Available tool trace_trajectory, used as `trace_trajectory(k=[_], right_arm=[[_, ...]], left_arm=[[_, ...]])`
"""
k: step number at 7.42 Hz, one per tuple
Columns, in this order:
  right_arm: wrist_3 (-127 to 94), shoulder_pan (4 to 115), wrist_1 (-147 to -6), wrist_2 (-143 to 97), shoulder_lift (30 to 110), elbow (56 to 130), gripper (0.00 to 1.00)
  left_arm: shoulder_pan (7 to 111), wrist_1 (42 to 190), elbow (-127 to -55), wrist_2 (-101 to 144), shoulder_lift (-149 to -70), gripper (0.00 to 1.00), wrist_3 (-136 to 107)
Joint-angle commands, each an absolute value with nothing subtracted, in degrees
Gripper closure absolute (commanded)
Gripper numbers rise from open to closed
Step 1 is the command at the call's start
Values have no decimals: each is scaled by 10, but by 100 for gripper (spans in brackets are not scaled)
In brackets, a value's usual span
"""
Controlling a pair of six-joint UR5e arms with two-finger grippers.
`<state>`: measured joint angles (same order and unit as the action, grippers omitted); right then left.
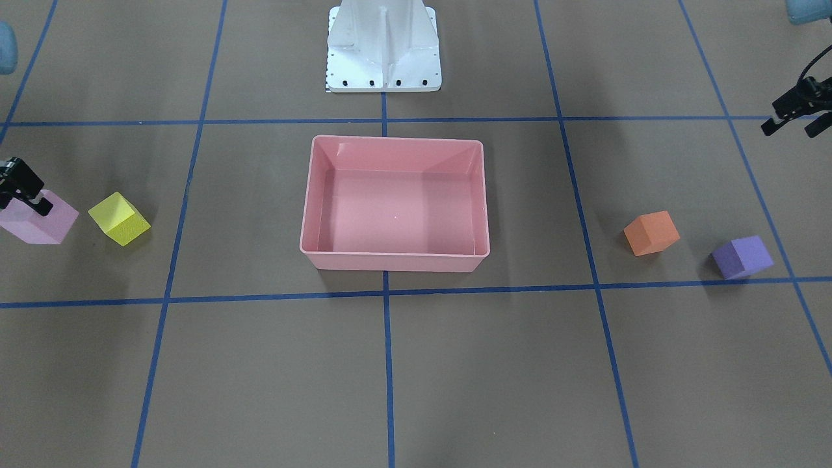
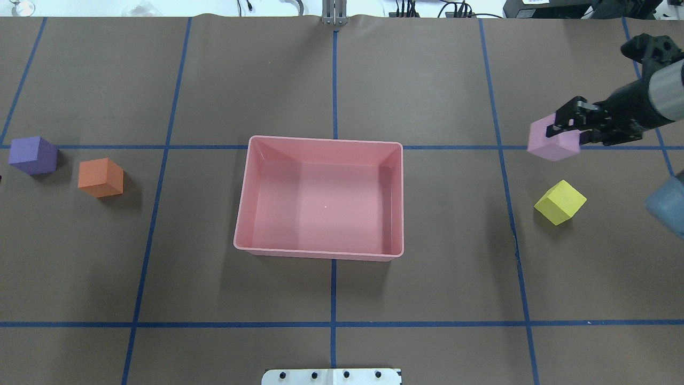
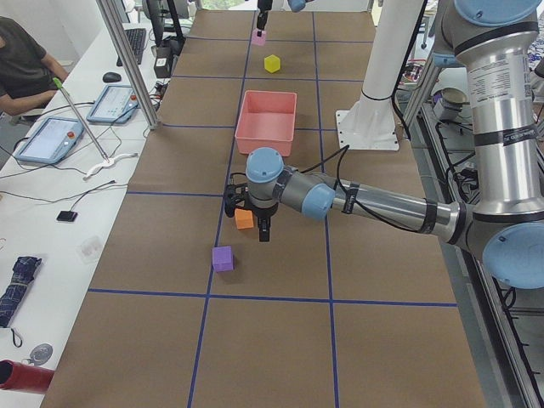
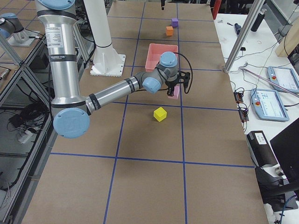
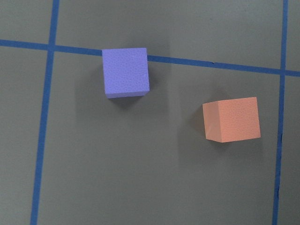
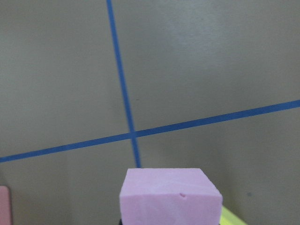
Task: Place blocks into pink bin with both arms
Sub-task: 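Carry pink cube into bin with right gripper while left reaches for orange cube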
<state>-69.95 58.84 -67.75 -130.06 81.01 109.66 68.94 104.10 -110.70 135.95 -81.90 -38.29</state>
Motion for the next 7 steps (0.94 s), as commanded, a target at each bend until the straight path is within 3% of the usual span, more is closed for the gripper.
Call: trace_trajectory(k=[1,3,7], right_arm=[[-821,517,-755,-1289,678,1101,99],[-885,402,-836,-1184,589,1100,98],[-905,291,-841,-1092,577,1074,90]], left_arm=[[665,1045,-1051,1345,-875,0,-409],[652,1054,-1014,1343,-905,0,-409],[606,1058,-964,1316,-968,0,-467]])
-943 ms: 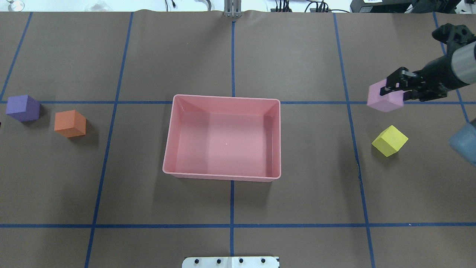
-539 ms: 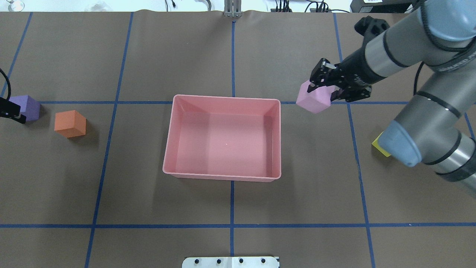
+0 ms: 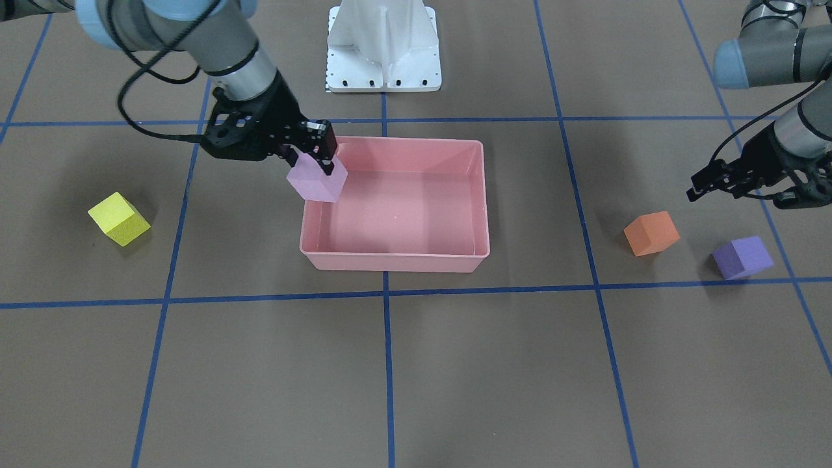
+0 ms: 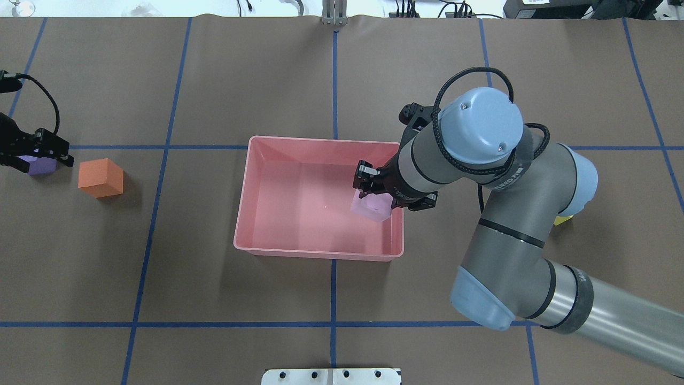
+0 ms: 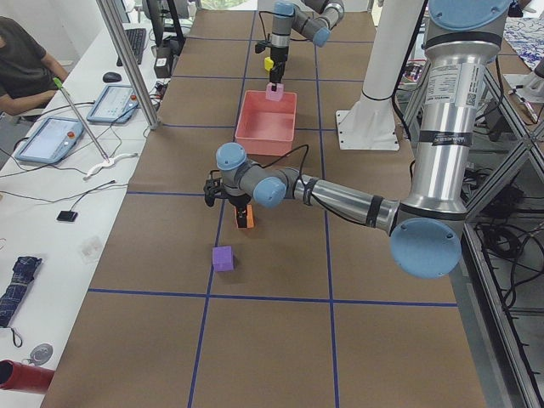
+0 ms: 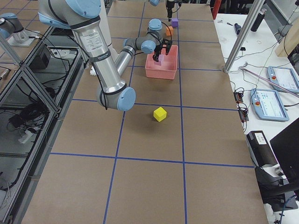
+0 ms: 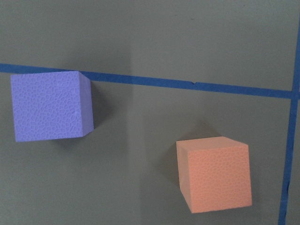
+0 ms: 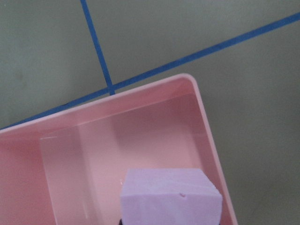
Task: Place blocks into pink bin with both arms
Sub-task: 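Carry pink cube into bin with right gripper while left reaches for orange cube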
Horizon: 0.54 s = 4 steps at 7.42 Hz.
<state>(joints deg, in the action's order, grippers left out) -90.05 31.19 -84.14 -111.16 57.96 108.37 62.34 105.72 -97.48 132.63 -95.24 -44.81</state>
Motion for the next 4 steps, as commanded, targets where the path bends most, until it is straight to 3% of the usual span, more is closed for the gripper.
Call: trace_trajectory(k=[1,2,4], right_arm=[[-905,289,-841,-1088,570,1061,66],[-905,289,-841,-1087,568,1059,2],[-904,290,-842,-1087,569,1063,0]], left_arm=[[590,1058,-955,1307,-976,0,-469],[585,1058,-944,1307,-985,0,-480],[566,1059,-915,1306,-1019,0,-521]])
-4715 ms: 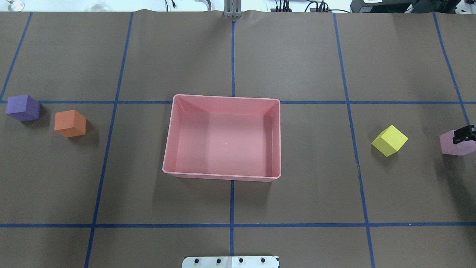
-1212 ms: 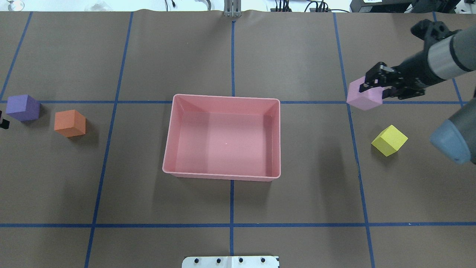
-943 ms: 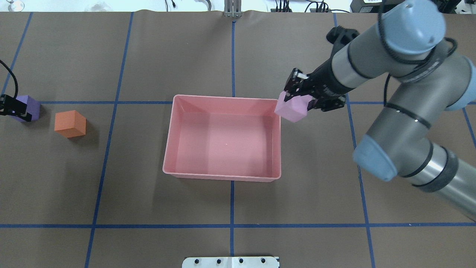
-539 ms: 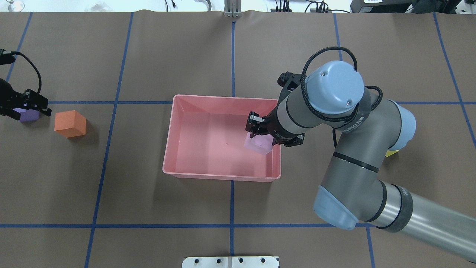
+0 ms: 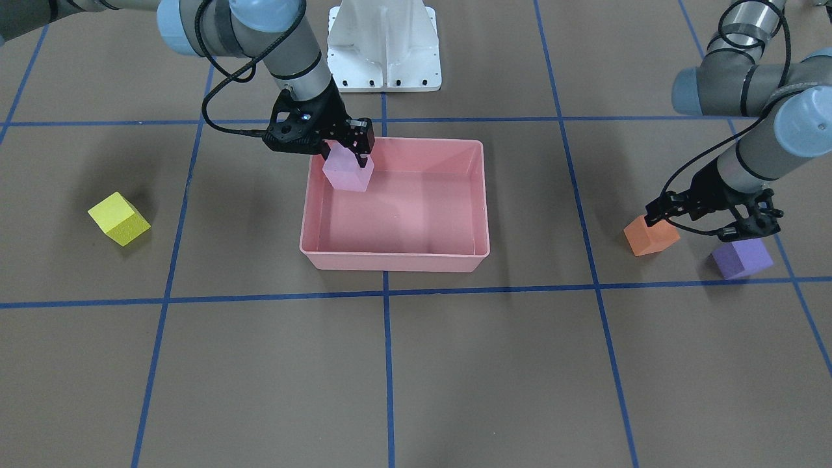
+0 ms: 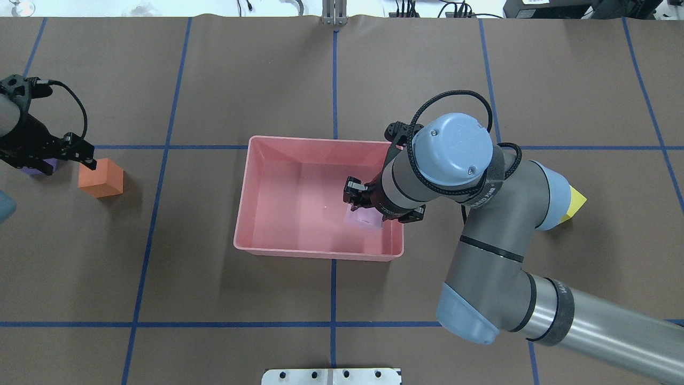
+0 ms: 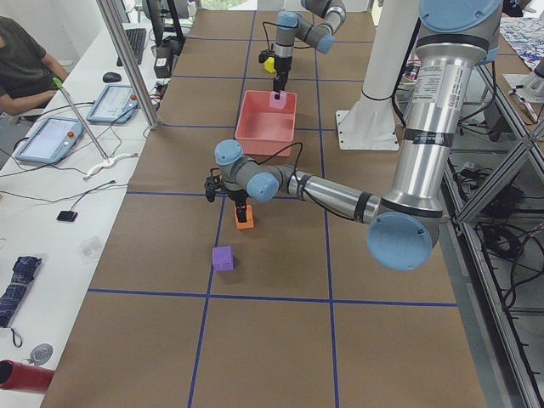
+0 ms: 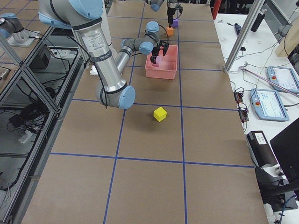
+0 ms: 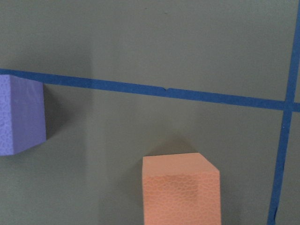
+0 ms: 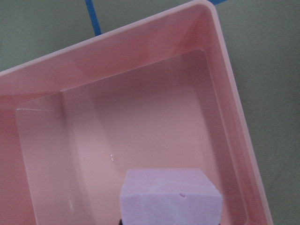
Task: Place blocks into pink bin with both arms
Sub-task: 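Carry pink cube into bin with right gripper while left reaches for orange cube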
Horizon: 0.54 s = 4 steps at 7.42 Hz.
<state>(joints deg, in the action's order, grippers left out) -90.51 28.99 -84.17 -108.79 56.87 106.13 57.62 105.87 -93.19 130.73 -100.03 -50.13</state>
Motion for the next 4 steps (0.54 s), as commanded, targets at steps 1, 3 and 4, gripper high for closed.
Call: trace_trajectory(k=[1,3,4], right_arm=[[-904,290,-842,-1087,569,1064,1],[-904,292,-842,-1087,570,1065,1],[-905,292,-842,-1087,570,1065,1]], left_arm=[[563,1060,-905,1297,-1022,0,-521],[560,1071,-898,1287,-1021,0,-522],[561,1070,-898,1286,-1020,0,-521]])
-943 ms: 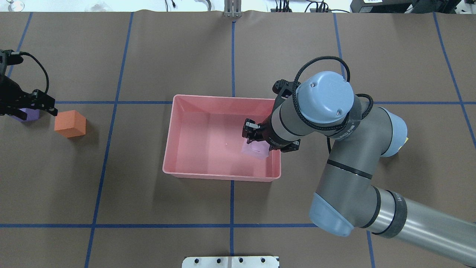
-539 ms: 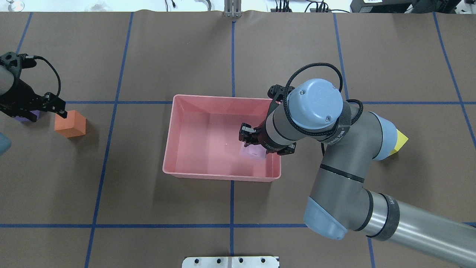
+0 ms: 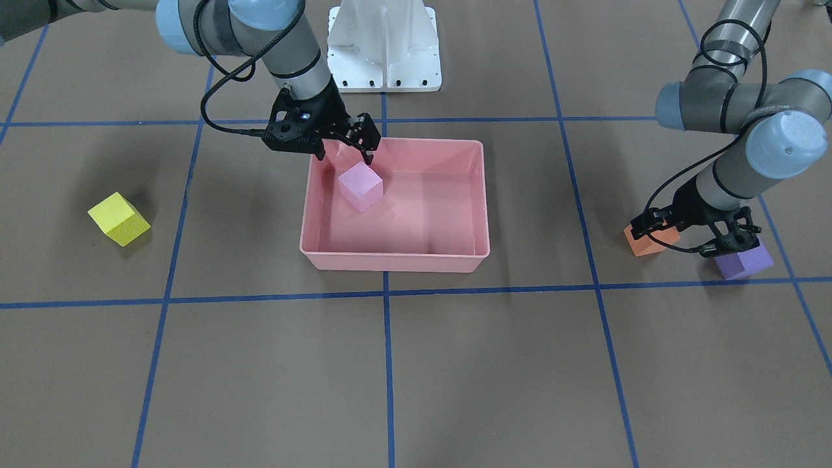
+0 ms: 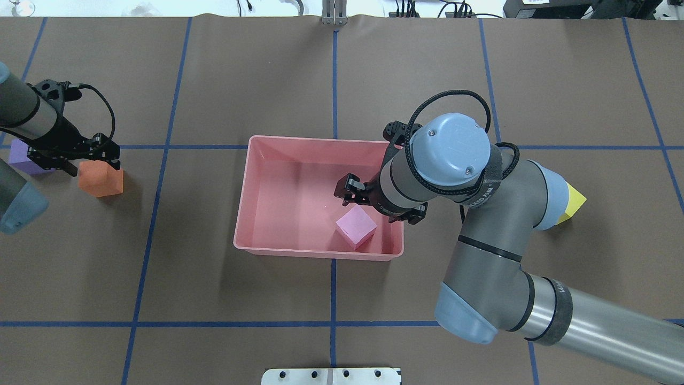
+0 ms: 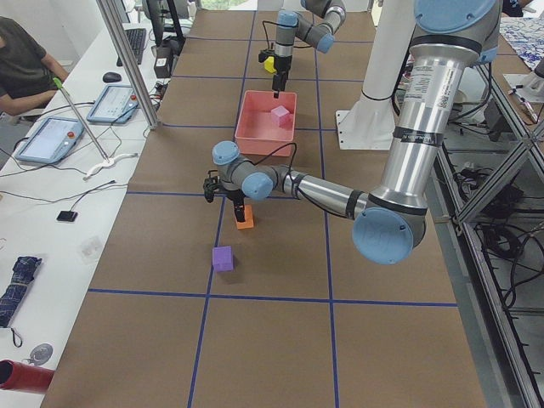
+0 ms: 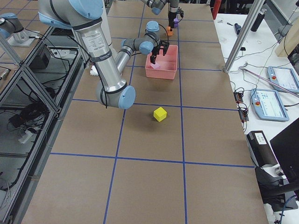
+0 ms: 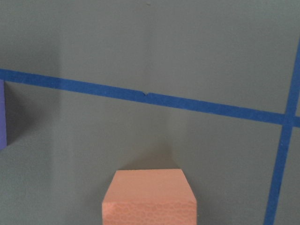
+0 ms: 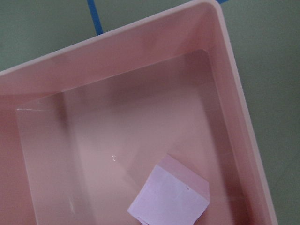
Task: Place blocks into pink bin with both arms
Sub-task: 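Open and withdraw right gripper while left gripper grasps the orange cube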
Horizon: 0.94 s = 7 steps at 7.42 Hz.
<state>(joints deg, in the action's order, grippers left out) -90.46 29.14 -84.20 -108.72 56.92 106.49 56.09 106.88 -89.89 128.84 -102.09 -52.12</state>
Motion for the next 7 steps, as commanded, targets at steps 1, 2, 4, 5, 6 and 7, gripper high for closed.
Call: trace_trajectory(k=[1,2,4,5,6,7], right_arm=[[-904,294,-843,-1087,570,1065,1],[-904,300,-843,-1087,570,1066,0],[-904,379,-845,-1098,623,1141,1],[-896,401,-845,-1102,678,1170,1],[-872,418,-841,-1101,724,1171,1],[-794,437,-839,-1104,762,1174,1]], left_arm=[[560,1070,-895,1286,-1020,0,-520],[556,1070,-890,1286,-1019,0,-522],[552,1071,-884,1286,-1018,21,-521],[552,1071,-884,1286,-1019,54,-521],[552,1071,-889,1288,-1019,83,-524],[552,1066,-908,1293,-1023,100,-542]])
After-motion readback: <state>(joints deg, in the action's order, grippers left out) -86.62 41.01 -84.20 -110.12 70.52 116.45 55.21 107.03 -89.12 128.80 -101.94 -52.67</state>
